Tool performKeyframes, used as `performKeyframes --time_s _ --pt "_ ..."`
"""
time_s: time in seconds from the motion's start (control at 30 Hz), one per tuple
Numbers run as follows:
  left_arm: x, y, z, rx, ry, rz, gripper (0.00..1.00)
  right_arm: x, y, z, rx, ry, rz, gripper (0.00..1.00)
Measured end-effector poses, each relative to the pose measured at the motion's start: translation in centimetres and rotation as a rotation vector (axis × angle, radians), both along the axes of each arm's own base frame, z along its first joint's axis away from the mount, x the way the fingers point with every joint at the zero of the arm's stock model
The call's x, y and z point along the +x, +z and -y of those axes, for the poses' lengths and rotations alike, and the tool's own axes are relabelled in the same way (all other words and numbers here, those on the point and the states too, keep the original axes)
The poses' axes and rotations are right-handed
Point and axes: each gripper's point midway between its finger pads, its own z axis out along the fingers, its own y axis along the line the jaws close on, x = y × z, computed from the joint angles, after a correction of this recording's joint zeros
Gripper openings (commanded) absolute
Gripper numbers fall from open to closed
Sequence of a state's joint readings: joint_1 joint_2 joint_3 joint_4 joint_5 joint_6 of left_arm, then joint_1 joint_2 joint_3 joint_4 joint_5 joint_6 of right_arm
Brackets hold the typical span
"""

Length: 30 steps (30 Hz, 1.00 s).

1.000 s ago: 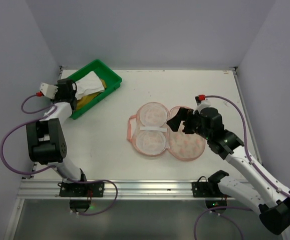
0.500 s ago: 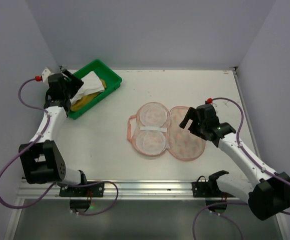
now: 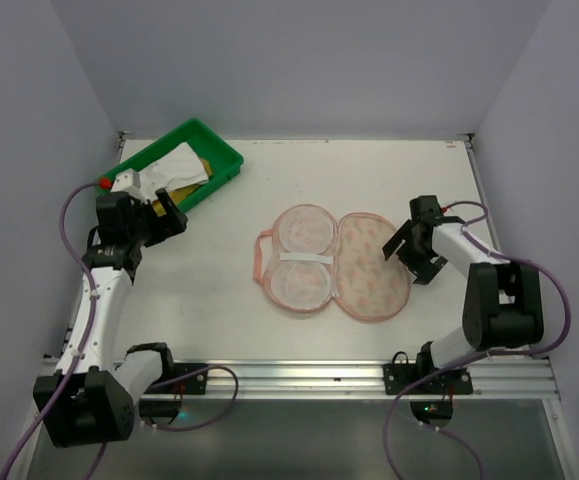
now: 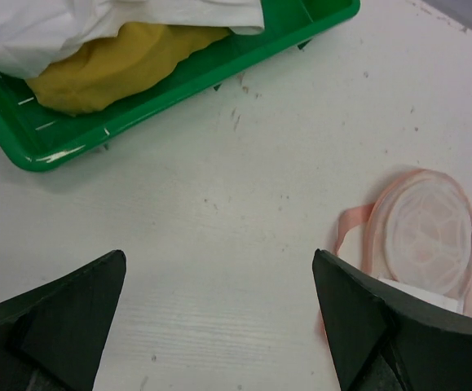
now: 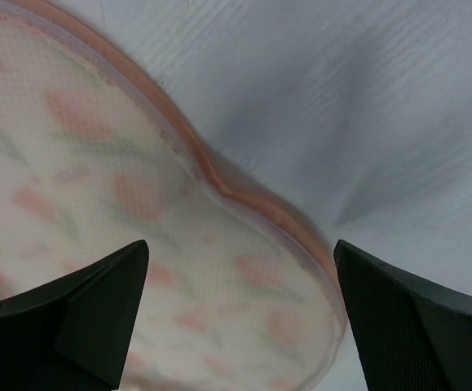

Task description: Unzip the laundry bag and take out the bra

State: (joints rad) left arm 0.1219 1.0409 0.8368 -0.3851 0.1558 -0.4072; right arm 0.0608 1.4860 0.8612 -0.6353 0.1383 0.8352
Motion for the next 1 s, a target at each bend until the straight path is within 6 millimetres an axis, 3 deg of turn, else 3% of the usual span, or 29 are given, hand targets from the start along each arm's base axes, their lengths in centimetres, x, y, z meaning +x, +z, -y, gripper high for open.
performKeyframes --time_s 0.1,0.23,0.27,0.33,0.37,0.43,0.63,0.73,0.8,0.83,0.87,0.93,0.97,1.0 --pt "-1.1 -0.4 0.4 0.02 -0.028 -0.01 1.0 0.4 -1.0 -0.5 0.035 0.02 -0.041 0.84" --pt "-1.2 -0.5 0.9 0.035 -0.054 -0.014 1.0 0.6 -1.4 -2.2 0.122 0.066 -0.05 0.63" --pt "-1.3 -0.6 0.9 0.04 -0.061 -0.015 1.0 0.7 -1.4 -2.7 0.148 0.078 -0.046 0.47" --pt "-1.3 -0.6 1.1 0.041 -0.068 -0.018 1.0 1.0 -1.3 -3.4 0.189 0.098 -0.037 0.33" --pt "-1.3 -0.7 1.2 0.042 -0.071 -0.019 1.0 1.1 -1.3 -3.7 0.201 0.105 -0.034 0.16" --pt "-1.3 -0.8 1.3 0.042 -0.077 -0.024 1.0 1.2 -1.3 -4.1 0.219 0.119 -0.027 0.0" --pt "-1.1 -1.2 1.6 0.036 -0.093 -0.038 1.0 1.3 -0.7 -4.0 0.203 0.147 -0.011 0.0" --pt "-1.0 -1.1 1.8 0.031 -0.101 -0.039 1.0 1.8 0.9 -3.3 0.16 0.17 0.039 0.02" --pt "-0.9 -1.0 2.0 0.03 -0.107 -0.036 1.0 2.5 2.6 -2.9 0.132 0.187 0.093 0.17" --pt "-0.9 -1.0 2.0 0.029 -0.109 -0.036 1.0 2.8 3.3 -2.9 0.12 0.2 0.114 0.34" --pt "-0.9 -1.0 2.1 0.028 -0.111 -0.036 1.0 3.1 3.8 -2.8 0.105 0.214 0.127 0.43" --pt "-1.0 -1.0 2.2 0.027 -0.117 -0.037 1.0 3.7 4.3 -3.1 0.081 0.249 0.14 0.6" --pt "-1.0 -1.0 2.3 0.026 -0.12 -0.037 1.0 3.8 4.2 -3.4 0.072 0.269 0.135 0.77" --pt "-1.0 -1.0 2.4 0.025 -0.124 -0.037 1.0 3.9 4.0 -3.8 0.063 0.289 0.122 0.81"
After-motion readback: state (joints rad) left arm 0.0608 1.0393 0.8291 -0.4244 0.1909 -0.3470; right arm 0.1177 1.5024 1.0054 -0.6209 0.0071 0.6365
